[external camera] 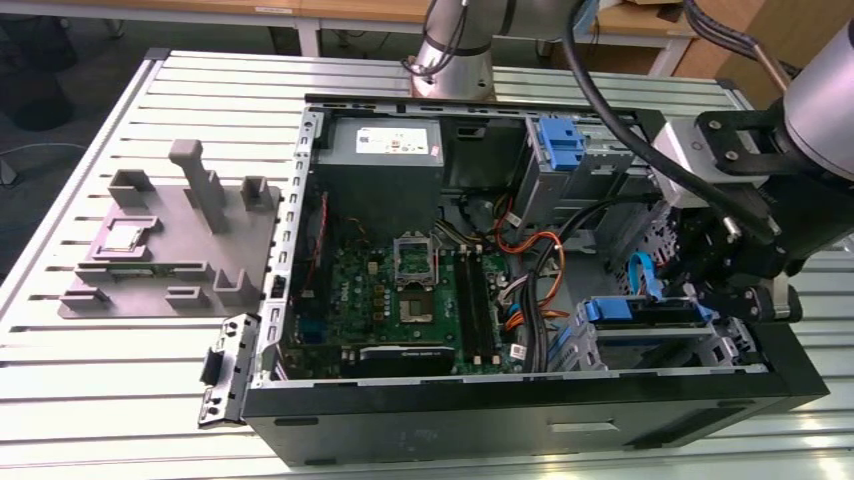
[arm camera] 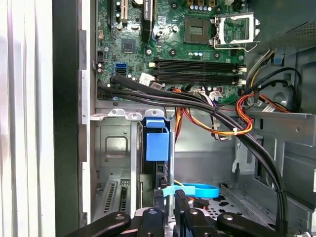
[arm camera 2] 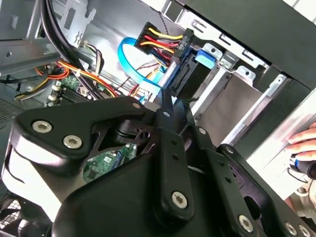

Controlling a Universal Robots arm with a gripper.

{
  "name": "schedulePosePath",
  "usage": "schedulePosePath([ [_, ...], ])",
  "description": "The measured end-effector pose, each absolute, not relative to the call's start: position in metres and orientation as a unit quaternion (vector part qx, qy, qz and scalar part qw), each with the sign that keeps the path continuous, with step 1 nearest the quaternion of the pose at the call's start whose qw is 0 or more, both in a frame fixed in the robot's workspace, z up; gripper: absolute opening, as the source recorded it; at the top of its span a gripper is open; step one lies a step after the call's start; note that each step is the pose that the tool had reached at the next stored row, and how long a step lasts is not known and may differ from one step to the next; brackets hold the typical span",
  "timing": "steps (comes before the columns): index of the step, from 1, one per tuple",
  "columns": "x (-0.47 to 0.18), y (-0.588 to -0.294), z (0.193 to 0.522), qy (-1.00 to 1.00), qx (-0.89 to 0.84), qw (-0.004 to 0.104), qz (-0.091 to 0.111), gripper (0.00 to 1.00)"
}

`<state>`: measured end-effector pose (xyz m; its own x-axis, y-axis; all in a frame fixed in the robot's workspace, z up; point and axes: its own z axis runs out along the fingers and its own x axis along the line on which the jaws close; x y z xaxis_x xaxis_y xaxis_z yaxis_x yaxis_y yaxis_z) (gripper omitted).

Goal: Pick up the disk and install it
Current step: 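Insert the first disk wire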

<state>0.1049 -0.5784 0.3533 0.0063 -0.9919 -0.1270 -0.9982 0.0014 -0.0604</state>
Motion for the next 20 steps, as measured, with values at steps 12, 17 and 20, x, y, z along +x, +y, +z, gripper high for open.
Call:
schedulePosePath([
  [12, 0.1049, -0.5700, 0.3532, 0.705, -0.707, 0.059, 0.017, 0.24],
  [17, 0.1049, -0.5699, 0.3533, 0.705, -0.707, 0.059, 0.016, 0.24],
  [20, 0.1049, -0.5699, 0.3532, 0.705, -0.707, 0.059, 0.017, 0.24],
])
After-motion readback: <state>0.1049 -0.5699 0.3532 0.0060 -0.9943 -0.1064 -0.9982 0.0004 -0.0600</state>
